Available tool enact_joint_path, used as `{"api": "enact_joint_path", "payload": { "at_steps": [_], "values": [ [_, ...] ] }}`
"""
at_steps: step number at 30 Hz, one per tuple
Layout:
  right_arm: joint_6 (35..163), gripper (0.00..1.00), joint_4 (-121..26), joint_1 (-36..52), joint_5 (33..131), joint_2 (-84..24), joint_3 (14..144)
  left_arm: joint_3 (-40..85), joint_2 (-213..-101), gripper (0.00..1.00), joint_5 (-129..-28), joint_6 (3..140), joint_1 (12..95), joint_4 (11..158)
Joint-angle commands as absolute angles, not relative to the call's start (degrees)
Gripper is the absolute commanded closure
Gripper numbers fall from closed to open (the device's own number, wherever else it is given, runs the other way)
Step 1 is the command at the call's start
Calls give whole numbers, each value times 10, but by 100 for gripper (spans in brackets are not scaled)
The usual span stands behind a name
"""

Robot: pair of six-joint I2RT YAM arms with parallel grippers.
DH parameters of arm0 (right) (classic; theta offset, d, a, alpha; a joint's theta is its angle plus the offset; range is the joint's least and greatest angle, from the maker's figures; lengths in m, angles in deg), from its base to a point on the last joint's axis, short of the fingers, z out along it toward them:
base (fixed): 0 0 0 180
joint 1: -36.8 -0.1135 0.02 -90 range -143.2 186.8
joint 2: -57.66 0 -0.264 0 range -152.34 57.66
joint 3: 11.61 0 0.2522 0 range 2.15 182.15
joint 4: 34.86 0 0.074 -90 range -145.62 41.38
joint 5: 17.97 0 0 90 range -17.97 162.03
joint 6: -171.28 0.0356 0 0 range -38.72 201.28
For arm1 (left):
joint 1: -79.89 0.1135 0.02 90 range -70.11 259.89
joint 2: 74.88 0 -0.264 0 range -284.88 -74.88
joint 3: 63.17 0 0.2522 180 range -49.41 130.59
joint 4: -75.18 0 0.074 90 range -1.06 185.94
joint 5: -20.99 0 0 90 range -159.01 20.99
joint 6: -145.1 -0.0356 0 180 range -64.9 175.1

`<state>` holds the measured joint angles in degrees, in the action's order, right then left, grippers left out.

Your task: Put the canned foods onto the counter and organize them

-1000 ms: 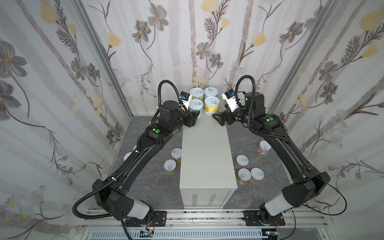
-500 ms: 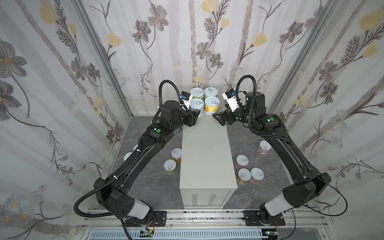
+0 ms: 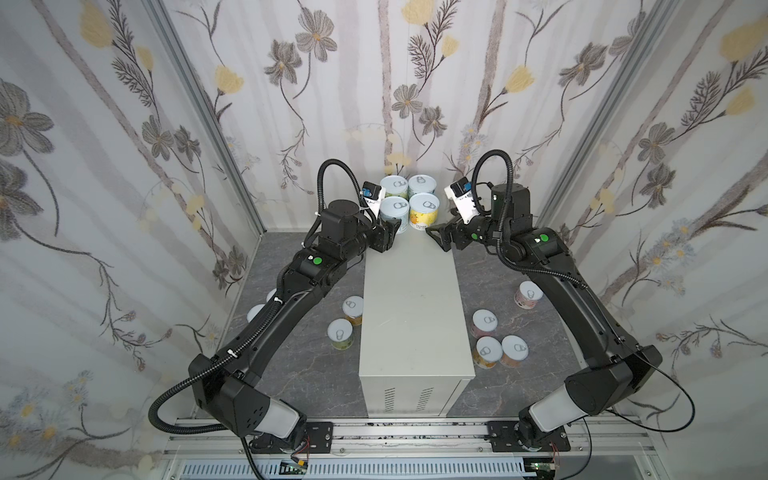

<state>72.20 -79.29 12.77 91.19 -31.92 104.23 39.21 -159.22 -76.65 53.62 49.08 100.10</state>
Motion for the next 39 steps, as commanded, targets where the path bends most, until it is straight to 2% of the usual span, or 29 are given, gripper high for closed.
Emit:
{"api": "enact_joint_path", "payload": {
  "at_steps": [1, 11, 15, 32, 39],
  "values": [
    [713, 2, -784, 128, 915, -322, 1047, 394, -1595, 37, -779, 546, 491, 979],
    [711, 2, -787, 128, 918, -324, 1046, 400, -1599, 37, -781, 546, 491, 985],
    [709, 3, -784, 128, 920, -325, 1046, 399, -1593, 33, -769, 542, 491, 988],
    [711, 25, -772, 129, 928, -334, 1047, 395, -1591, 31, -758, 533, 491, 992],
    [711, 26, -772, 129, 927, -334, 1050, 396, -1598, 30, -760, 530, 491, 989]
  ]
}}
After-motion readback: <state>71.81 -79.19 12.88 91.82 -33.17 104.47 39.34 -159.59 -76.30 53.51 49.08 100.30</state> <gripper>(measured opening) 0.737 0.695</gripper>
